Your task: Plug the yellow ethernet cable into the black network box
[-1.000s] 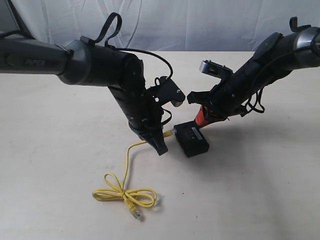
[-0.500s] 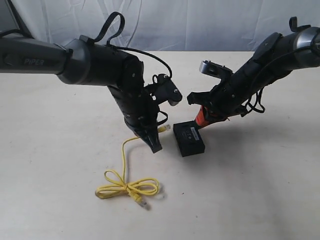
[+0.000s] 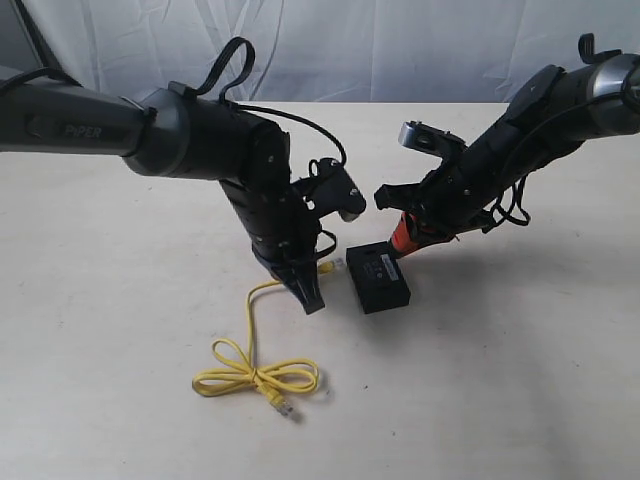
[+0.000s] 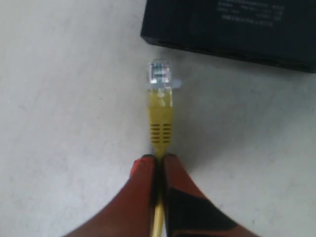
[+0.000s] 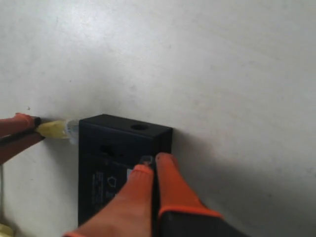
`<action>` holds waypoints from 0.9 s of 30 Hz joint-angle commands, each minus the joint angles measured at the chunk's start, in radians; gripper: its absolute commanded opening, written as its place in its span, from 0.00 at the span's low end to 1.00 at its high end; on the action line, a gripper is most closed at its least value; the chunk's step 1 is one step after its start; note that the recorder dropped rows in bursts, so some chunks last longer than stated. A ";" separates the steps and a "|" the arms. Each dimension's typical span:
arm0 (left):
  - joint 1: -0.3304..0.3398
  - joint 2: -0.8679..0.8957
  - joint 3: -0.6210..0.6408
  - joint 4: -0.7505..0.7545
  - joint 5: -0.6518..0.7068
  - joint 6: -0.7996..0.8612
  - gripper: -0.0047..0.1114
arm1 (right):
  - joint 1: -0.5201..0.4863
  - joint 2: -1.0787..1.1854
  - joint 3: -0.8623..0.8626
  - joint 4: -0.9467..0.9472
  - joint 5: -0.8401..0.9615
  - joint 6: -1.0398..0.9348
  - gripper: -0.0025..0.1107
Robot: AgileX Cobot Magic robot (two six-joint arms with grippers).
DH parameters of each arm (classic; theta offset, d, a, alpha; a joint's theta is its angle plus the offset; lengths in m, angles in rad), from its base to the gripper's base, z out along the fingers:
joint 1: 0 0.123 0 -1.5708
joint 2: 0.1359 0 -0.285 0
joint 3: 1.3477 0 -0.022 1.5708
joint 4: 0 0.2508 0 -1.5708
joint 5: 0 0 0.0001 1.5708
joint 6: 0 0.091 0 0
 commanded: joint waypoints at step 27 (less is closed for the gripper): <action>-0.004 -0.002 -0.003 -0.124 -0.005 0.159 0.04 | -0.001 -0.002 0.001 0.028 0.023 -0.155 0.01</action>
